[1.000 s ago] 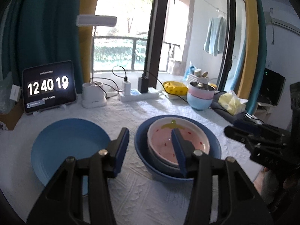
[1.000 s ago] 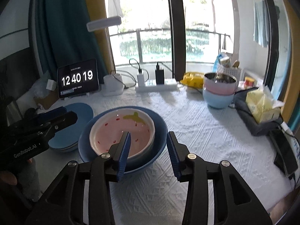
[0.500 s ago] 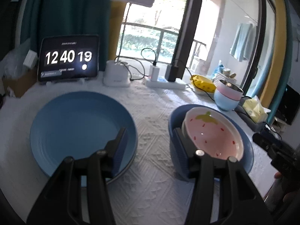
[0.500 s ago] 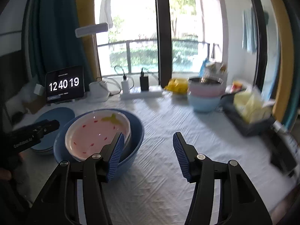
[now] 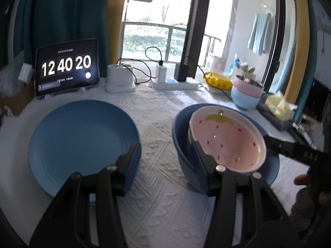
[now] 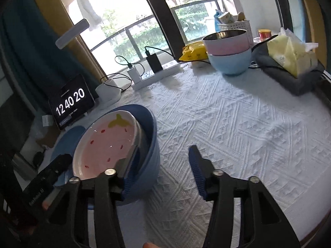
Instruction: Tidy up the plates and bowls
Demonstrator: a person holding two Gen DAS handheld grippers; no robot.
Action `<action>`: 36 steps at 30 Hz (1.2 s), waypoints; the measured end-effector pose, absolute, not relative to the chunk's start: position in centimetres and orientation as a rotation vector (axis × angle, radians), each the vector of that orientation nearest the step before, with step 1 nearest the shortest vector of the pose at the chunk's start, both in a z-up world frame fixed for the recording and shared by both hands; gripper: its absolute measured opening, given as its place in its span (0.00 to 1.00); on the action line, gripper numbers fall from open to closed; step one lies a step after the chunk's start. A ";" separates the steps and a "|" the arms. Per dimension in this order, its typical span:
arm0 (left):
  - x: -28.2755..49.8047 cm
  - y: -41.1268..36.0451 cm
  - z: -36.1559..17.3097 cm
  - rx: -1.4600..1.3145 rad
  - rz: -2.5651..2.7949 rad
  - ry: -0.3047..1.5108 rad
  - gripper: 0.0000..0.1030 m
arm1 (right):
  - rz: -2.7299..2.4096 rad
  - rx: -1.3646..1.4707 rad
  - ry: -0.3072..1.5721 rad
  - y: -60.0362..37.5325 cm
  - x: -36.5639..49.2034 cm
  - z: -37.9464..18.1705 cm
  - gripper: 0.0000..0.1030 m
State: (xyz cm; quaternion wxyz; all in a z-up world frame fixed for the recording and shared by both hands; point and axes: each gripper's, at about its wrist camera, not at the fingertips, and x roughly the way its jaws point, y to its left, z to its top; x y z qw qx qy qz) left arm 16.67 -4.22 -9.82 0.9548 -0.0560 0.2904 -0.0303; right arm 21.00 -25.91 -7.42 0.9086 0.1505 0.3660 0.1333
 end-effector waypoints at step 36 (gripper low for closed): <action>19.2 -4.6 -10.1 -0.247 -0.097 0.651 0.13 | 0.196 0.385 0.693 -24.6 21.1 -7.6 0.13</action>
